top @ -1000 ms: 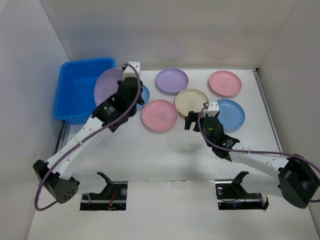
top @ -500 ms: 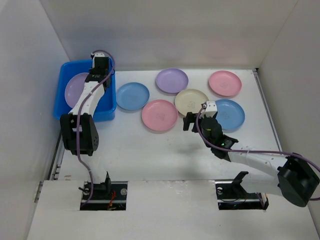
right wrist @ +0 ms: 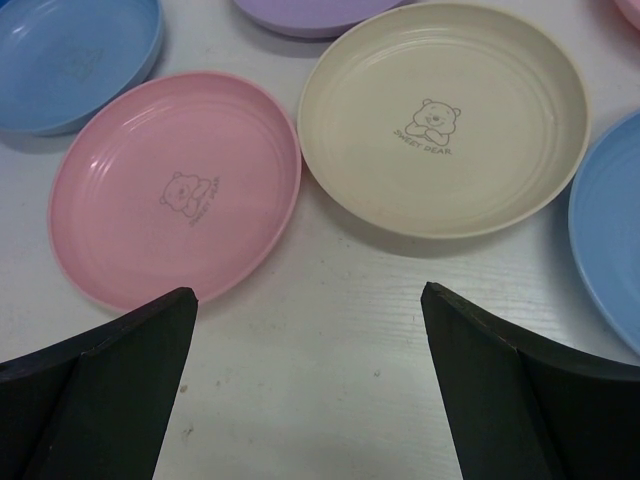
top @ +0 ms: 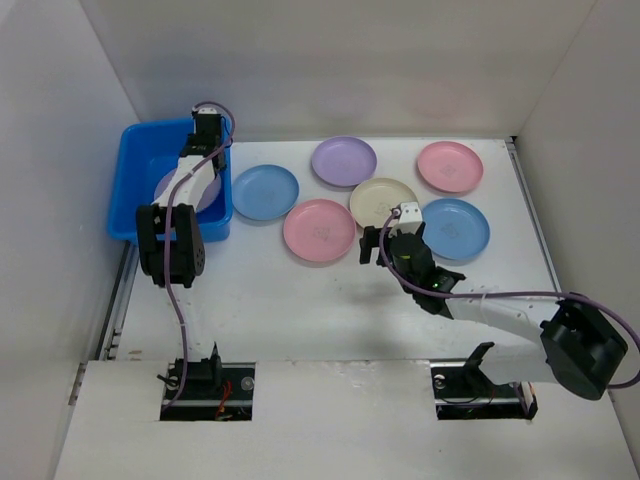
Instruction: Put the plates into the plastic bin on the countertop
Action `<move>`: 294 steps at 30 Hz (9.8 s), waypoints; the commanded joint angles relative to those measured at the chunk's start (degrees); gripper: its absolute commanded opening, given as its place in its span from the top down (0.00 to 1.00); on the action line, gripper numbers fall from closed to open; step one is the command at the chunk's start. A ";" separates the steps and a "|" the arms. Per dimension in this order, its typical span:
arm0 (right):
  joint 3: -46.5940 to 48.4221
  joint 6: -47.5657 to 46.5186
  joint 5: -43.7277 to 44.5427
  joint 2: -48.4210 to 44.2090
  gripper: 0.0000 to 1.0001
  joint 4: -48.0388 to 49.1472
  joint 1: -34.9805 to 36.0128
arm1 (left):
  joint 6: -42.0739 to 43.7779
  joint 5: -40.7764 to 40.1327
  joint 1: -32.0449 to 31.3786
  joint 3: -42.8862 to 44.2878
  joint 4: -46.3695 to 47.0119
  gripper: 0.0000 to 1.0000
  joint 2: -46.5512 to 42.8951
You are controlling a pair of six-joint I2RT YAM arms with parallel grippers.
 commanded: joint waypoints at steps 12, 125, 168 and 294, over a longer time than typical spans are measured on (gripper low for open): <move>1.31 -0.64 1.75 -2.39 0.00 1.65 0.62 | 1.17 -0.88 -9.22 -1.90 3.24 0.31 -16.68; 2.01 -0.99 3.07 -0.99 0.00 1.65 2.65 | 5.37 -1.16 -20.74 -25.02 18.96 0.28 -32.18; 2.45 -1.52 2.98 1.03 0.00 1.65 2.21 | 16.20 17.84 -22.34 -16.49 9.82 0.83 1.05; 5.35 -1.60 2.90 8.85 0.00 1.82 3.61 | -37.33 16.08 -19.53 5.83 29.51 0.43 20.12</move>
